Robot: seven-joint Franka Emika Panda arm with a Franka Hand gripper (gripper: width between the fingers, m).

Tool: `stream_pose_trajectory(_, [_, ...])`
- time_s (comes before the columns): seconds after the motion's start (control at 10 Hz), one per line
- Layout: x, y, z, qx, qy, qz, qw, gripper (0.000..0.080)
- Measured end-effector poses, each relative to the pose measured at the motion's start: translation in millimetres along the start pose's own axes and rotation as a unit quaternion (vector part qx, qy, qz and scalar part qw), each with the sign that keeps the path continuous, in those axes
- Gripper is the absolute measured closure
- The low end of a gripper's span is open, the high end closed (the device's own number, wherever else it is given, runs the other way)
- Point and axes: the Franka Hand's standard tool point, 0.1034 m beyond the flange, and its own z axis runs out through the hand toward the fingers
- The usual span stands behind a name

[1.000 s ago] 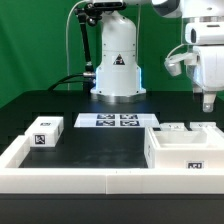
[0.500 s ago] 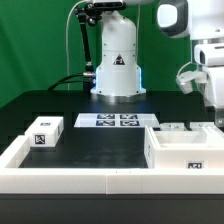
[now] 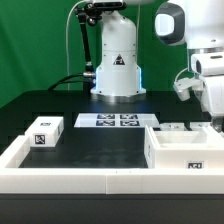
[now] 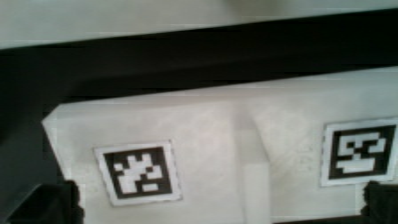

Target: Assemble cabinet

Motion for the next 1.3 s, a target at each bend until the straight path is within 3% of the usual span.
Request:
stream_pose_trajectory(0.1, [-0.3, -1.2, 1.6, 0.002, 0.000, 0.000, 1.000, 0.0002])
stream_pose_trajectory(0.2, [-0.5, -1.6, 2.5, 0.003, 0.000, 0.001, 1.000, 0.0099])
stream_pose_trajectory(0.3, [-1.6, -1.6, 3.3, 0.004, 0.000, 0.002, 1.000, 0.0099])
stream_pose_trajectory(0.5, [-3.1, -3.0, 5.7, 0.007, -0.001, 0.004, 1.000, 0.0435])
stream_pose_trajectory(0.6, [-3.1, -3.0, 5.7, 0.007, -0.001, 0.004, 1.000, 0.0435])
stream_pose_trajectory(0.7, [-3.4, -3.4, 6.4, 0.007, -0.001, 0.004, 1.000, 0.0636])
stream_pose_trajectory(0.8, [-3.7, -3.4, 6.9, 0.007, 0.000, 0.005, 1.000, 0.0733])
stream_pose_trajectory(1.3, [-3.7, -3.4, 6.9, 0.007, 0.000, 0.005, 1.000, 0.0732])
